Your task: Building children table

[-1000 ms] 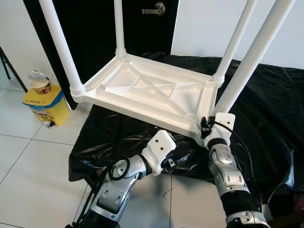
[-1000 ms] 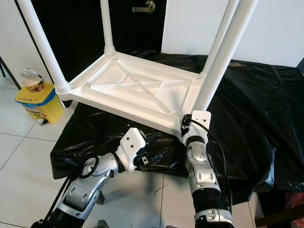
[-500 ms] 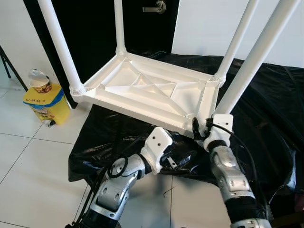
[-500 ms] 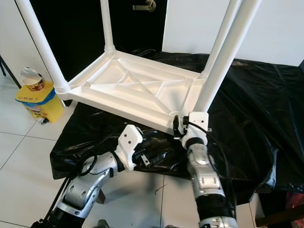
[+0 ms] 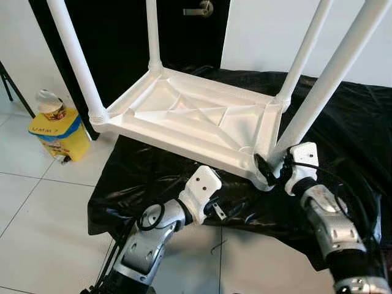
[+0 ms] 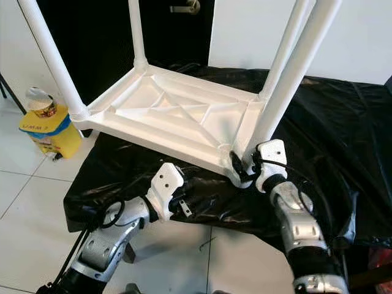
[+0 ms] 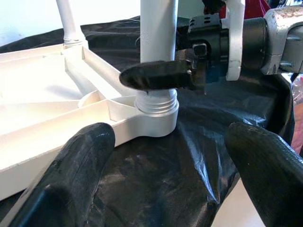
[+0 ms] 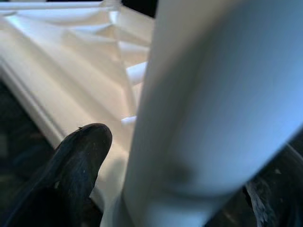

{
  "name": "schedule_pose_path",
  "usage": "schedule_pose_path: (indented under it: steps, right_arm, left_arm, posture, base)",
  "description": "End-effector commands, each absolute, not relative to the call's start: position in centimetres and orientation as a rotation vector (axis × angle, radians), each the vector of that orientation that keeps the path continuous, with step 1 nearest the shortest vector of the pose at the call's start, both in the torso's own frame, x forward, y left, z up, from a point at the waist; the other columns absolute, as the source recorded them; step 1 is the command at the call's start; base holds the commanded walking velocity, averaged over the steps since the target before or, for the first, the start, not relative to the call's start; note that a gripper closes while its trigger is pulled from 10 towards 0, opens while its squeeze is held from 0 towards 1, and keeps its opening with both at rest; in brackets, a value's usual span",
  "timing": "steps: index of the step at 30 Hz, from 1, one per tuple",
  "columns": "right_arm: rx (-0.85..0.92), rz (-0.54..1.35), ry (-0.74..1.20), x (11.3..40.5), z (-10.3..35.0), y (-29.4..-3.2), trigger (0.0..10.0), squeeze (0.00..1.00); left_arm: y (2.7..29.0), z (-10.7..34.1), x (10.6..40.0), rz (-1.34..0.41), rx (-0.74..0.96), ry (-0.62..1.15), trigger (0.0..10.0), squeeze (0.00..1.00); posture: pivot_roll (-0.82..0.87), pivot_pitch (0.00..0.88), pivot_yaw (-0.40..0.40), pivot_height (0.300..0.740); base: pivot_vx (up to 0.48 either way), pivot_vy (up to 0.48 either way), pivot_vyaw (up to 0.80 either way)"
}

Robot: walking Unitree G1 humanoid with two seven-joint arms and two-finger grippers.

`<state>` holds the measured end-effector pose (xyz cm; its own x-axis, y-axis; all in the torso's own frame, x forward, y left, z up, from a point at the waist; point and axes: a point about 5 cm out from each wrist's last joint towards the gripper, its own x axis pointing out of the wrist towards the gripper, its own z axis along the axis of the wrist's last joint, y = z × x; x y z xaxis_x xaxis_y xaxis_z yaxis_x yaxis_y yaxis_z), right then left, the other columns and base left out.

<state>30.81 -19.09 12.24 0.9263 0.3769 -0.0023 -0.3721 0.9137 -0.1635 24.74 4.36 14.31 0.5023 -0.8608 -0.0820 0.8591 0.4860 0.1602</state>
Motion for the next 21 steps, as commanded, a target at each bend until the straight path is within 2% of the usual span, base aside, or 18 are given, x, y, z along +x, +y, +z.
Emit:
schedule_pose_path:
  steps: [1,7,8,20,21]
  right_arm:
    - [-0.185,0.443,-0.008,31.0,11.9,-18.9,10.0,0.00]
    - [-0.207,0.479,0.004,31.2,11.7,-18.7,10.0,0.00]
    - [-0.213,0.495,0.011,31.4,11.6,-18.6,0.0,0.00]
    - [-0.219,0.537,0.083,31.6,10.2,-18.9,0.0,0.00]
    - [-0.213,0.527,0.090,31.5,10.1,-19.0,5.9,0.00]
  left_arm:
    - [4.2,14.3,24.8,-1.043,0.199,-0.008,10.0,0.00]
    - [4.2,14.4,24.8,-1.043,0.200,-0.008,10.0,0.00]
    - [4.2,14.5,24.8,-1.040,0.203,-0.011,10.0,0.00]
    - [4.6,14.5,24.8,-1.018,0.204,-0.010,10.0,0.00]
    - [4.7,14.5,24.7,-1.018,0.203,-0.010,10.0,0.00]
  posture:
    - [0.03,0.025,-0.076,0.740]
    - [0.04,0.026,-0.077,0.740]
    - [0.04,0.026,-0.077,0.740]
    - [0.06,0.030,-0.087,0.740]
    - [0.06,0.031,-0.086,0.740]
  base:
    - [0.000,0.000,0.00]
    - [0.000,0.000,0.00]
    - [0.000,0.000,0.00]
    - [0.000,0.000,0.00]
    - [0.000,0.000,0.00]
